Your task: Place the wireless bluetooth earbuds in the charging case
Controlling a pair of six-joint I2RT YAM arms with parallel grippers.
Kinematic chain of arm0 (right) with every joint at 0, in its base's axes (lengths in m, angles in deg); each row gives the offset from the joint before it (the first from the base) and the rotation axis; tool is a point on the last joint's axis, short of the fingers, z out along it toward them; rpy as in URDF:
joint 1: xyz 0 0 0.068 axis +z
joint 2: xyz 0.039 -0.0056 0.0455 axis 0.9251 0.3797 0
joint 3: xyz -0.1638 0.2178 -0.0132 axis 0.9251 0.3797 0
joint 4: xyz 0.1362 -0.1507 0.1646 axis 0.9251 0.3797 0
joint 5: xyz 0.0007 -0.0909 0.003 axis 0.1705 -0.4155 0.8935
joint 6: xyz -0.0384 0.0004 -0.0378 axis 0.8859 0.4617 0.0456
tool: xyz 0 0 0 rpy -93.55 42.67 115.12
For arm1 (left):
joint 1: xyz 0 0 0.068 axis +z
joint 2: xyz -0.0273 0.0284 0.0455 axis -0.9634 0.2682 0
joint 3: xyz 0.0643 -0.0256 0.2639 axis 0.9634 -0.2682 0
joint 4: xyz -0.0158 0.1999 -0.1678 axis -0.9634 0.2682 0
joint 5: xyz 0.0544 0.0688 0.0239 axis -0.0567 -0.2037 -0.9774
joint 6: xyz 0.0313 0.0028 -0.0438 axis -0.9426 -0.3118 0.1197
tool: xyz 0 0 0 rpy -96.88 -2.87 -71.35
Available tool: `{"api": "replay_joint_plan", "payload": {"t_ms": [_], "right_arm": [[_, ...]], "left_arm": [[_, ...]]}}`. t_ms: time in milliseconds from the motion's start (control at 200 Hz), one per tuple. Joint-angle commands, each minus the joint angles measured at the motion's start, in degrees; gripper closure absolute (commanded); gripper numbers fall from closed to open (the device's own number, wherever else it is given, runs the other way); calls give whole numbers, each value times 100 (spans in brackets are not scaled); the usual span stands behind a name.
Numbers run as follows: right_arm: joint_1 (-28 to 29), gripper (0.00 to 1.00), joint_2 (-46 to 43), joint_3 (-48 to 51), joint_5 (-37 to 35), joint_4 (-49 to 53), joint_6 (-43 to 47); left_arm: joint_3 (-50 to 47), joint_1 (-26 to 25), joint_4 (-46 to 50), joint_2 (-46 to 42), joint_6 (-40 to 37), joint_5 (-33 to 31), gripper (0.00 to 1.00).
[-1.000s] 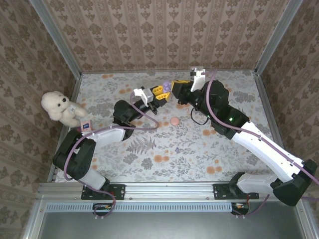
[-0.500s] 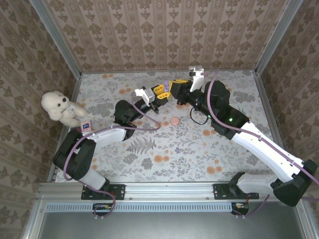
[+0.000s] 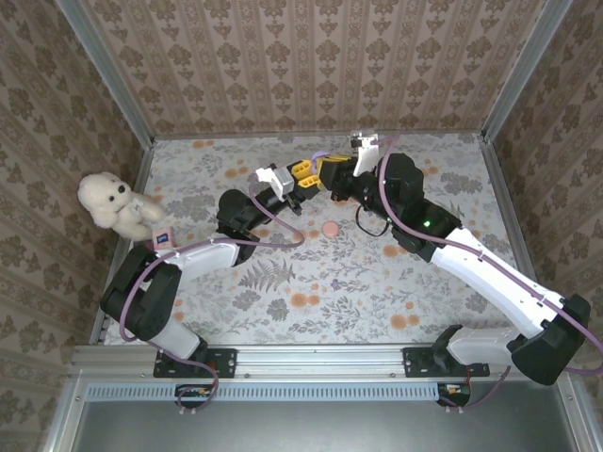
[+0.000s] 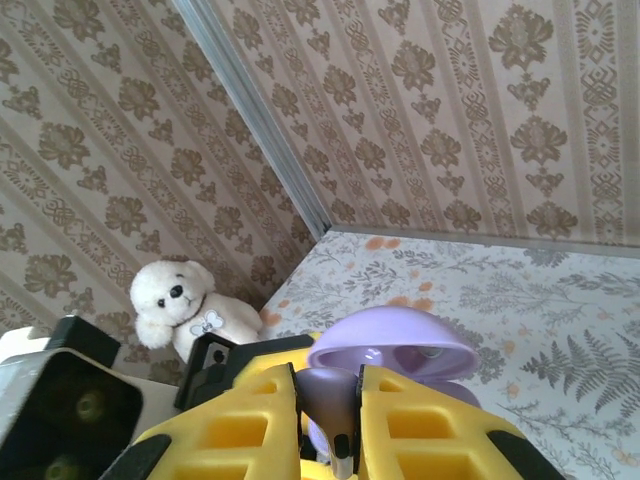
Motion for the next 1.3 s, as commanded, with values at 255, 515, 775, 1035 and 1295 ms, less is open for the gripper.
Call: {"api": "replay_joint_plan", "payload": {"t_ms": [255,515,775,1035,1295], "right_arm": [[-149,82,56,103,105,-221,-148],[-166,83,-86,93,227,-256,-212],[-166,83,-268,130,315,-322,-317],[-166,83,-191,103,337,-358,-361],[-164,84,-17,129,266,-362,-326]], "left_arm": [[131,-67,-207,-171,27,95,100],[99,-77,-208,-135,32,79,100],[102,-95,-208,-102,49,80,100],[121,-104,-210,-95,55,88,100],[150,-122,-209,-110,69,105,100]]}}
